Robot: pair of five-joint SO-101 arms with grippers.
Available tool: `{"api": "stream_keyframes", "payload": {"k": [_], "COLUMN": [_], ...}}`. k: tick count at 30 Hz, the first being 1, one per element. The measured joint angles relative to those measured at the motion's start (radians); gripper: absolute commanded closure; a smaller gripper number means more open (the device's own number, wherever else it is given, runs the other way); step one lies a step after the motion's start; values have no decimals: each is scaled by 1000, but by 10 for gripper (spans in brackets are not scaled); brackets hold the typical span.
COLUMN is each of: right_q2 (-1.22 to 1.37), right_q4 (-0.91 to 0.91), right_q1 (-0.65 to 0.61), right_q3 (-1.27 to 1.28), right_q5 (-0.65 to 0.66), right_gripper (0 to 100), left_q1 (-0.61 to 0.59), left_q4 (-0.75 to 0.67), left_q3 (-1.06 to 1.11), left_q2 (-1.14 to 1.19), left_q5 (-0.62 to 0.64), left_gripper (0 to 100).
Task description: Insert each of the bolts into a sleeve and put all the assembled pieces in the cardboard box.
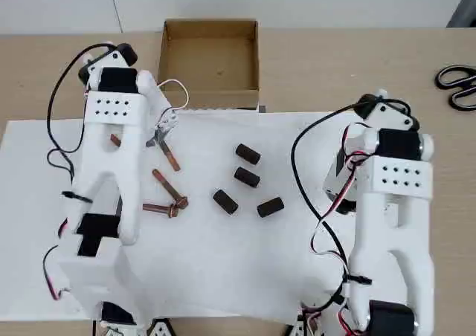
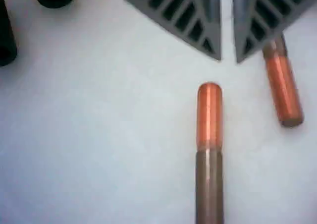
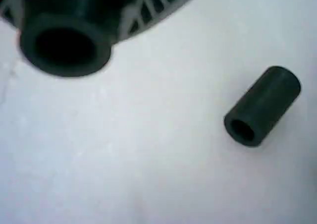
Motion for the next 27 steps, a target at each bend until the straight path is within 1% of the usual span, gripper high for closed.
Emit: {"api": "stream_keyframes", "payload": {"k": [7,13,19,22,27], "right_q2": [-40,-41,-44,-44,-44], "right_q4": [0,0,0,0,0], "right_q1": [52,57,57,57,57], "right_q3": [64,71,75,75,75], "right_q5": [0,0,0,0,0], "right_gripper": [995,995,995,995,995], "left_q1": [3,0,-41,-57,-72], "left_q4": [0,0,-18,-18,-18], "left_q3": [-44,-44,-54,-80,-138], "left_q2": [103,153,203,232,279], "left_q5": [-23,-23,-26,-54,-52], "left_gripper": [881,877,877,878,878]}}
